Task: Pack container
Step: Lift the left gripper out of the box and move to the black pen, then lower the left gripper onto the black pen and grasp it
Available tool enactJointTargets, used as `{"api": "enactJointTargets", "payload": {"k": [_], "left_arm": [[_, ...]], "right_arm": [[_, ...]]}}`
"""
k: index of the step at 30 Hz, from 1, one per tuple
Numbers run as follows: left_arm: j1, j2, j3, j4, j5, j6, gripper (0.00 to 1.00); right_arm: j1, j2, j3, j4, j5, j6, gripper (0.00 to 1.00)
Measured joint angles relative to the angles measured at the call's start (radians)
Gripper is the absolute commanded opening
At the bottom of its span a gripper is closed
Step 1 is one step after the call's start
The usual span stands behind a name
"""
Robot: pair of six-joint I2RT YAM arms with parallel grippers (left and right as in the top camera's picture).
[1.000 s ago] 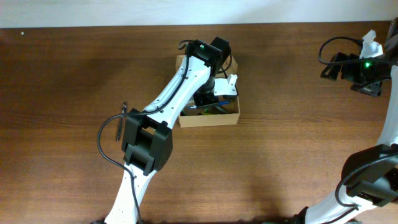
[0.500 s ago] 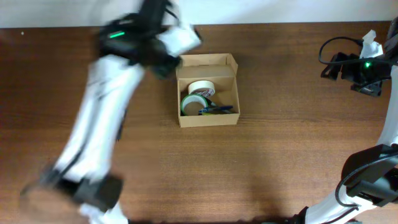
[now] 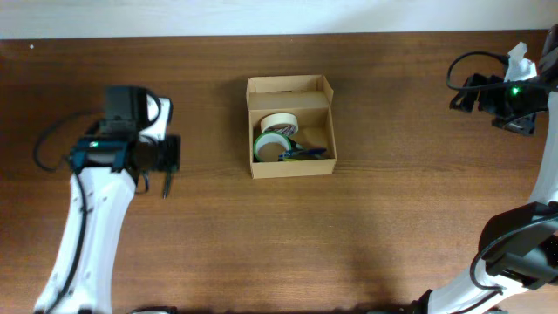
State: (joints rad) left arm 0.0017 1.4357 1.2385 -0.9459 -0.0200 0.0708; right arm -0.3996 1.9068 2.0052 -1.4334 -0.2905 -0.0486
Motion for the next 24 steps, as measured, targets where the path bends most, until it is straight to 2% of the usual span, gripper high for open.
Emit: {"api": "enactJointTargets", "payload": {"k": [5, 9, 11, 16, 24], "left_arm": [[0.028, 0.135, -0.034, 0.041, -0.008, -0.031, 0.56], [0.054, 0.218, -0.034, 0.047, -0.015, -0.024, 0.53], [0.064, 0.266, -0.034, 0.046, -0.015, -0.004, 0.50], [0.072, 0.362, -0.034, 0.058, -0.015, 0.077, 0.50], [0.073, 0.388, -0.034, 0.136, -0.066, 0.151, 0.50]], "right_arm": [[0.000, 0.000, 0.000, 0.000, 0.000, 0.001, 0.99], [0.000, 0.000, 0.000, 0.000, 0.000, 0.001, 0.99], [0.000, 0.000, 0.000, 0.000, 0.000, 0.001, 0.99], [0.000, 0.000, 0.000, 0.000, 0.000, 0.001, 0.99], [0.000, 0.000, 0.000, 0.000, 0.000, 0.001, 0.99]]}}
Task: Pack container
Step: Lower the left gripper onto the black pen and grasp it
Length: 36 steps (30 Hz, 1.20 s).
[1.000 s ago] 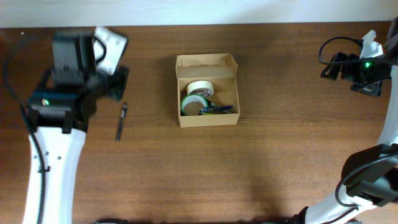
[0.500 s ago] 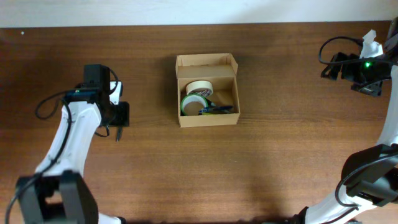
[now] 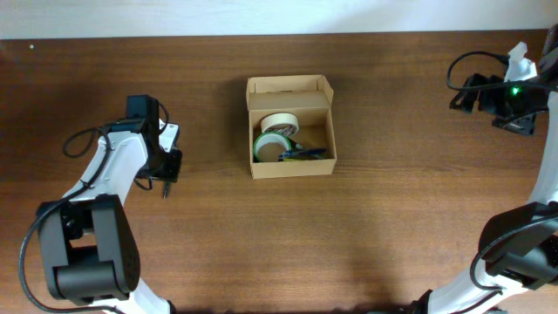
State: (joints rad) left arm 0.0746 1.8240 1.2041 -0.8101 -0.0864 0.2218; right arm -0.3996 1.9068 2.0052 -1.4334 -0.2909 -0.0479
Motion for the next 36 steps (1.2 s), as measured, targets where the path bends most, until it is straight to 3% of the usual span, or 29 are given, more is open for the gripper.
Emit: {"api": "enactJointTargets", "payload": {"k": [13, 27, 31, 34, 36], "left_arm": [[0.013, 0.085, 0.000, 0.031, -0.011, 0.007, 0.50], [0.013, 0.109, 0.001, 0.032, 0.071, 0.006, 0.48], [0.013, 0.114, 0.007, 0.034, 0.072, 0.006, 0.37], [0.014, 0.116, 0.010, 0.036, 0.070, 0.006, 0.07], [0.018, 0.116, 0.010, 0.037, 0.067, 0.005, 0.02]], "right_arm": [[0.000, 0.000, 0.000, 0.000, 0.000, 0.000, 0.99], [0.000, 0.000, 0.000, 0.000, 0.000, 0.000, 0.99], [0.000, 0.000, 0.000, 0.000, 0.000, 0.000, 0.99], [0.000, 0.000, 0.000, 0.000, 0.000, 0.000, 0.99], [0.000, 0.000, 0.000, 0.000, 0.000, 0.000, 0.99]]}}
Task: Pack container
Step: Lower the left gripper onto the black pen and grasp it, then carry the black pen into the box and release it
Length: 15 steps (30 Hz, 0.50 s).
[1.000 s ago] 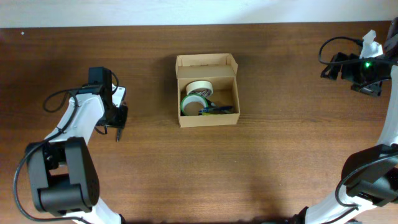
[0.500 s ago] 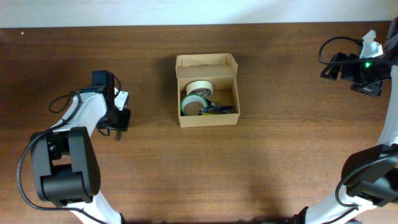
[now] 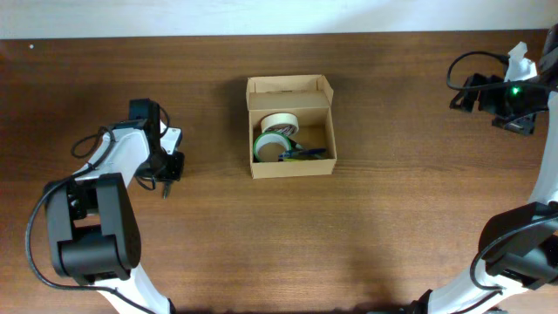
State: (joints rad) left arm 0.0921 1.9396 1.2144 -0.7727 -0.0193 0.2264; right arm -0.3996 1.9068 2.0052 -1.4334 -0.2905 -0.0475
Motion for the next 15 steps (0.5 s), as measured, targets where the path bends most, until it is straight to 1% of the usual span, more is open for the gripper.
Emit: {"api": "enactJointTargets", "payload": {"k": [4, 8, 12, 15], "left_arm": [[0.002, 0.005, 0.014, -0.016, 0.002, -0.002, 0.02], [0.002, 0.028, 0.078, -0.089, 0.013, 0.000, 0.02], [-0.001, 0.031, 0.272, -0.174, 0.046, 0.002, 0.02], [-0.011, 0.021, 0.494, -0.217, 0.124, 0.034, 0.02]], "right_arm": [[0.000, 0.000, 0.000, 0.000, 0.000, 0.000, 0.99], [0.000, 0.000, 0.000, 0.000, 0.000, 0.000, 0.99], [0.000, 0.000, 0.000, 0.000, 0.000, 0.000, 0.99], [0.000, 0.000, 0.000, 0.000, 0.000, 0.000, 0.99]]}}
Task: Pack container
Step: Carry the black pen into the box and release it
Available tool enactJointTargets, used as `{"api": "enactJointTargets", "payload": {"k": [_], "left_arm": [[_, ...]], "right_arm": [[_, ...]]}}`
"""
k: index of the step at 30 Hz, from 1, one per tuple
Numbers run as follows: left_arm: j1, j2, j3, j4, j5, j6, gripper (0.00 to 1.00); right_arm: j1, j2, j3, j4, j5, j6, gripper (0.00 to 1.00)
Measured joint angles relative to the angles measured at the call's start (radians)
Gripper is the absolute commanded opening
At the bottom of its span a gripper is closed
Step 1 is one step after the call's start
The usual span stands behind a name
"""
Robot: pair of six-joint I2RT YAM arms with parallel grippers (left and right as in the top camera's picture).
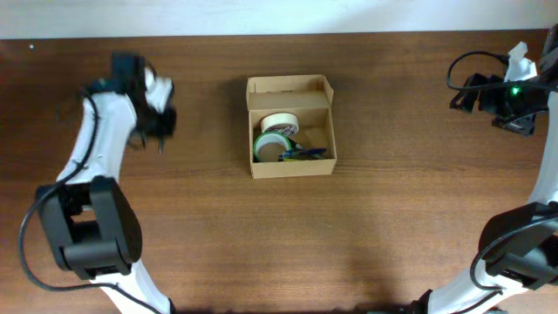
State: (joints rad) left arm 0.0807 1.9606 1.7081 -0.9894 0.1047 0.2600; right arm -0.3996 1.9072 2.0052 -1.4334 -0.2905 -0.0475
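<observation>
An open cardboard box (pixel 330 131) stands mid-table in the overhead view, its lid flap folded back on the far side. Inside lie a cream tape roll (pixel 279 123), a green roll (pixel 264 146) and blue pens (pixel 305 153). My left gripper (pixel 160 131) is blurred, left of the box near the far side. A thin dark pen (pixel 159 148) sticks out from it toward the front, and the gripper looks shut on it. My right gripper (pixel 462 94) hovers far right, and its jaws are too small to read.
A white crumpled item (pixel 518 52) lies at the far right edge behind the right arm. A cable loops above the right wrist. The brown tabletop (pixel 288 235) runs up to a pale wall along the far edge.
The left gripper has moved toward the far side. The thin dark pen that lay on the table just in front of it is gone from there and now sits at the gripper. The right arm is unchanged.
The left gripper first stood left of the box with a thin dark pen lying on the table just in front of it. At the two later moments the arm was bent differently, the gripper staying over the pen. Now gripper and pen are farther back. Box and right arm never moved.
</observation>
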Motion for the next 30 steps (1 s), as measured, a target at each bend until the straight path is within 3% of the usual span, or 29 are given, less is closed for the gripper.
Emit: {"api": "enactJointTargets", "payload": {"k": [6, 12, 15, 20, 30], "left_arm": [[-0.143, -0.067, 0.341, -0.138, 0.135, 0.224, 0.02], [-0.452, -0.085, 0.379, -0.269, 0.053, 0.508, 0.02], [-0.557, -0.056, 0.369, -0.288, -0.004, 0.586, 0.02], [-0.672, 0.042, 0.364, -0.323, -0.061, 0.653, 0.02], [-0.682, 0.241, 0.343, -0.300, -0.087, 0.639, 0.01]], "right_arm": [[0.000, 0.000, 0.000, 0.000, 0.000, 0.000, 0.99], [0.000, 0.000, 0.000, 0.000, 0.000, -0.001, 0.99], [0.000, 0.000, 0.000, 0.000, 0.000, 0.000, 0.99], [0.000, 0.000, 0.000, 0.000, 0.000, 0.000, 0.99], [0.000, 0.000, 0.000, 0.000, 0.000, 0.000, 0.99]]}}
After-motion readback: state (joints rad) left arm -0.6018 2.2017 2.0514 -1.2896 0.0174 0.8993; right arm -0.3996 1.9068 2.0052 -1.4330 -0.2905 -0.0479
